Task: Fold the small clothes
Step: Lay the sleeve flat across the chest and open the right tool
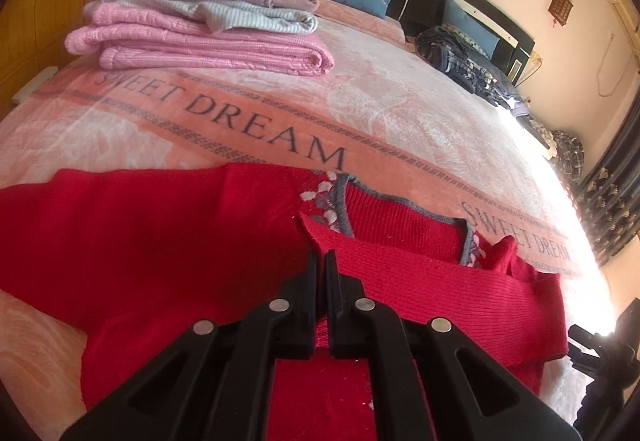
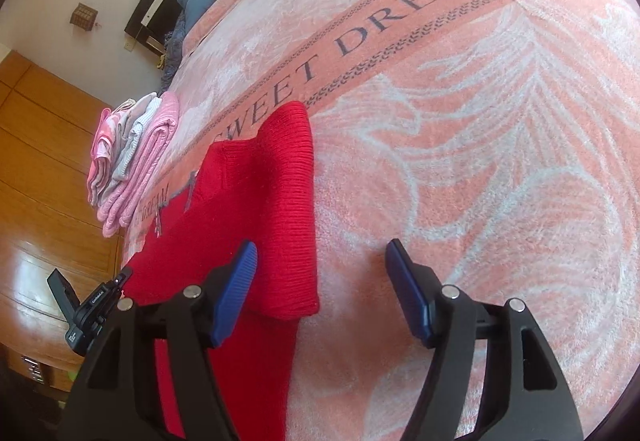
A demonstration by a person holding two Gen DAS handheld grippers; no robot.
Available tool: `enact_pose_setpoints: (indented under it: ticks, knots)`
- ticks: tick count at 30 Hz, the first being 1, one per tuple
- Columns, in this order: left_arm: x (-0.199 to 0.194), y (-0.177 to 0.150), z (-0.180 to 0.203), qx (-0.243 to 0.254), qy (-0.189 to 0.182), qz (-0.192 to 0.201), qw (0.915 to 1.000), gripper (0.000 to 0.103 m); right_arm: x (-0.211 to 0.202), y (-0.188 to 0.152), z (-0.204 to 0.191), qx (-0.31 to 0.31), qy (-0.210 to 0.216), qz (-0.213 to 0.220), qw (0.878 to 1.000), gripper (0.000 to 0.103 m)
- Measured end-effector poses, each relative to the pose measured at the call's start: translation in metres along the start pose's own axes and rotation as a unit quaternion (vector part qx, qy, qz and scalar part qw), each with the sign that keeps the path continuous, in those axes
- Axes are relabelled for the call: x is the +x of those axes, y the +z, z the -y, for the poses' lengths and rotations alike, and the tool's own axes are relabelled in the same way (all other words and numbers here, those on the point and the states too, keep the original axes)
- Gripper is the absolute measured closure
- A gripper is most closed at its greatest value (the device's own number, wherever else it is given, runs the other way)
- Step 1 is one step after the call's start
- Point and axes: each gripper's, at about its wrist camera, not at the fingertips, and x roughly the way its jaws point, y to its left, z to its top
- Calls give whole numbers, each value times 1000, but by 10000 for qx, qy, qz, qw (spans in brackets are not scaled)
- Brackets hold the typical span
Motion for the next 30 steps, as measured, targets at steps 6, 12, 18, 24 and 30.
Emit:
enact_pose_setpoints:
  ticks: [6, 12, 18, 24, 30]
  knots:
    - [3, 5, -24, -72, 554, 232, 9982, 103, 1, 0, 1, -43, 35, 10, 10000, 36]
    - [-4, 2, -12, -158, 51, 127, 9998, 102, 0, -1, 1, -66, 177, -66, 9998, 36]
    - [7, -20, 59, 729, -746, -338, 9940, 86, 1, -2, 0, -58, 185, -58, 9998, 36]
    - [32, -35, 52, 644, -799, -618, 9928, 85, 0, -3, -2, -105, 387, -147, 9991, 41]
    - [33, -35, 45, 395, -864, -650, 9934, 88, 7, 0, -8, -228, 543, -400, 9975, 49]
